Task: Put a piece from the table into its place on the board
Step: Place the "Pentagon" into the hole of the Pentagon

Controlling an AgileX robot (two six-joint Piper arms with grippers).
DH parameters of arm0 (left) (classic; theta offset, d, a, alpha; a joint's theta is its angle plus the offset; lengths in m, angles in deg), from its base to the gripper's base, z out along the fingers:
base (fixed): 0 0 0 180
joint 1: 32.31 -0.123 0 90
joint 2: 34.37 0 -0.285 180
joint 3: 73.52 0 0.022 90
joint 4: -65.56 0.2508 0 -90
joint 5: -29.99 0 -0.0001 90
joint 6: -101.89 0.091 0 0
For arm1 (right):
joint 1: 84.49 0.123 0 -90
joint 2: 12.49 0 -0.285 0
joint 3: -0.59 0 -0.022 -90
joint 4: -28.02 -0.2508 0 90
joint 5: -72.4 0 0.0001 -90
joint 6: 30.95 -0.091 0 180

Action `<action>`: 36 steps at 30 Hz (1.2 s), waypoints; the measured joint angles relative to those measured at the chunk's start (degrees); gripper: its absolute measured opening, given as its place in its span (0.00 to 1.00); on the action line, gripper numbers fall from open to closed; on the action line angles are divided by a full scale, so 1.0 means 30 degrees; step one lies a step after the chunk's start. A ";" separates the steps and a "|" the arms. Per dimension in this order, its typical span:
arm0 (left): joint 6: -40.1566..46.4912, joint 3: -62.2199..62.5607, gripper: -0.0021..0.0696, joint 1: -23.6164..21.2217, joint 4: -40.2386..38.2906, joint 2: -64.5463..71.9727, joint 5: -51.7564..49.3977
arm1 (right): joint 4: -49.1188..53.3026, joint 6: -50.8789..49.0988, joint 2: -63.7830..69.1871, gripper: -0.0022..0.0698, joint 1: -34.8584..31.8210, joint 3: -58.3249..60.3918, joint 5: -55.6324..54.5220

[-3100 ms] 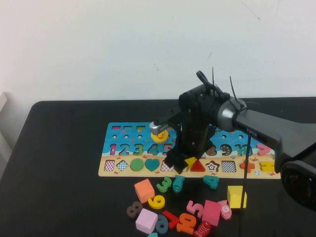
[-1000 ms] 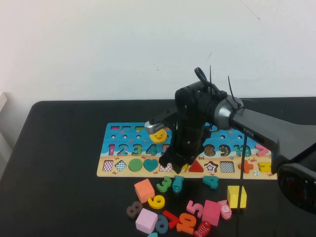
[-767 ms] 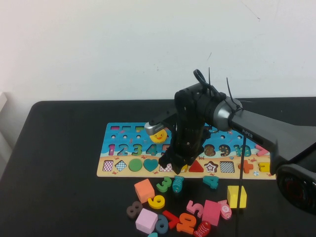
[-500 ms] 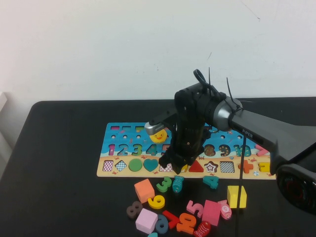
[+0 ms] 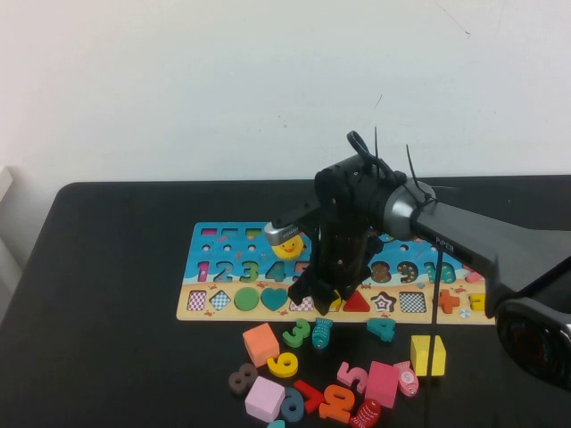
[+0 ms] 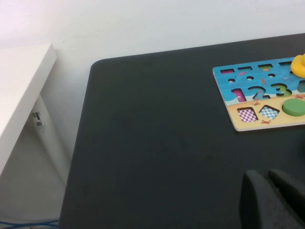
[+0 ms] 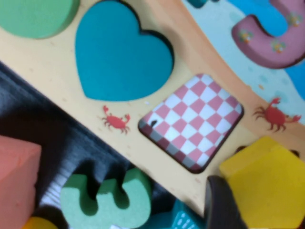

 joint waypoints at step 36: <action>0.0000 0.0000 0.03 0.0000 0.0000 0.0000 0.0000 | -0.2426 0.0741 -0.0657 0.12 0.0000 -0.1670 0.0991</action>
